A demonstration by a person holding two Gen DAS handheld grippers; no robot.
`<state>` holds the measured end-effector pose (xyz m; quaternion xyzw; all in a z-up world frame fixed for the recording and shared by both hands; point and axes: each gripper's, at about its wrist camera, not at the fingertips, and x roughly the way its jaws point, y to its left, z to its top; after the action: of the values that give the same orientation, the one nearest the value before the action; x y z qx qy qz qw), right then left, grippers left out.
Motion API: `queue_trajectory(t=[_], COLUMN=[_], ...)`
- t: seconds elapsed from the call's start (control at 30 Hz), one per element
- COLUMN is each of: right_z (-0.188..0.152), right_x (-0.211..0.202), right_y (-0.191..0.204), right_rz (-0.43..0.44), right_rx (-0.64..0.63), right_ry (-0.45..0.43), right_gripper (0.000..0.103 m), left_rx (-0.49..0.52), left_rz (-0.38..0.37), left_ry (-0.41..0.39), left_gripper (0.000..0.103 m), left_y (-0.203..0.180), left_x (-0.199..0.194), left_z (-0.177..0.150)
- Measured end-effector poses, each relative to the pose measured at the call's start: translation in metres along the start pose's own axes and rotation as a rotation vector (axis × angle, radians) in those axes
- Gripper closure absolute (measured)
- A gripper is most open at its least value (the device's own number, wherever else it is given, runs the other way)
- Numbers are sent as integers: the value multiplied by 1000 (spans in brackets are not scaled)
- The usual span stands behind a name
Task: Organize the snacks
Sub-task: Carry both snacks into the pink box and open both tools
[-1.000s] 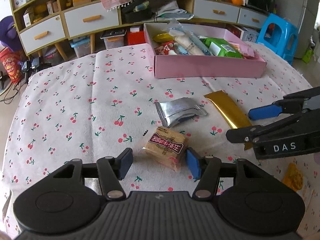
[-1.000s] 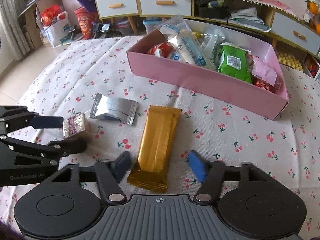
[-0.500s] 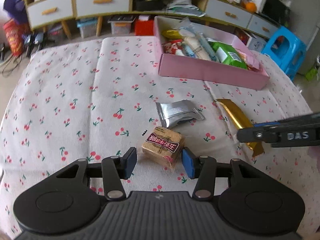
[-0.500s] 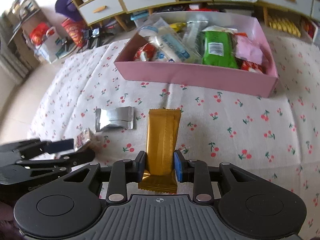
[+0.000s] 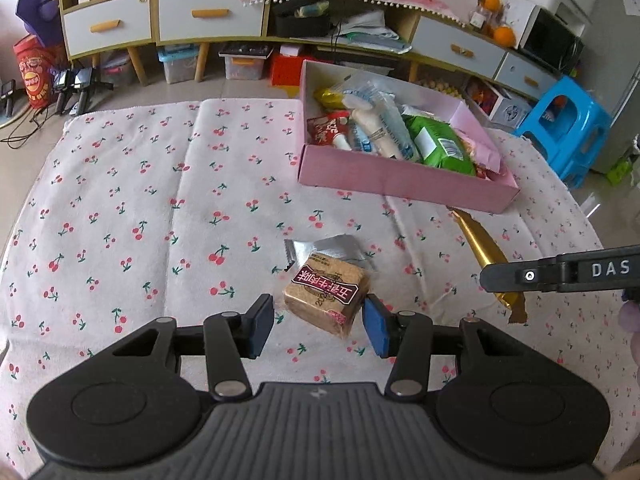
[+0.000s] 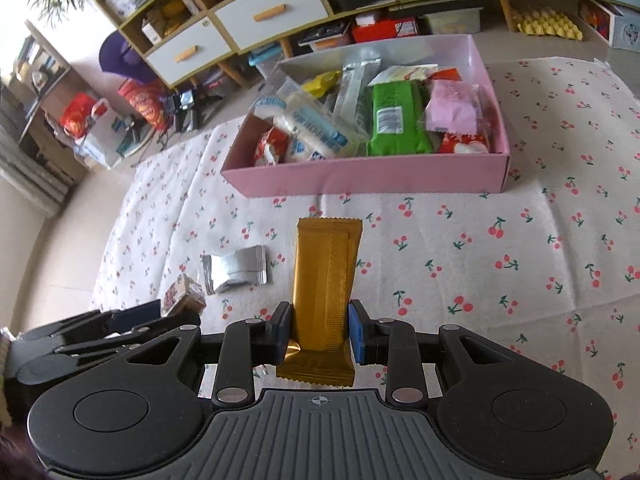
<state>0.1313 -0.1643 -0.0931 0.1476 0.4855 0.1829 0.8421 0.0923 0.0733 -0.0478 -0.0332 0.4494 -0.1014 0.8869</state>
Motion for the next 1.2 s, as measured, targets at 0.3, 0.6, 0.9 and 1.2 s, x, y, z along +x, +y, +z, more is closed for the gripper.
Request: queue_trajectory(t=[0.3,0.6,0.9,1.2], right_z=[12,28,52,98], right_x=[-24,-44,-54,-29], right_y=[-10,-32,-59,-73], right_rz=[43,74,57,33], right_rx=[45,130,195,208], right_ry=[-58,-113,-147,-211], right_gripper=[75,75,75,75], left_rx=[-50,-92,-52,-14], left_rz=[4,-1,12,-107], left_ry=[-27,-86,-148,-226], left_gripper=[58,58,58,58], left_y=[-9,-22,-30,-52], left_x=[0,2,13,51], left_z=[14,30,68,102])
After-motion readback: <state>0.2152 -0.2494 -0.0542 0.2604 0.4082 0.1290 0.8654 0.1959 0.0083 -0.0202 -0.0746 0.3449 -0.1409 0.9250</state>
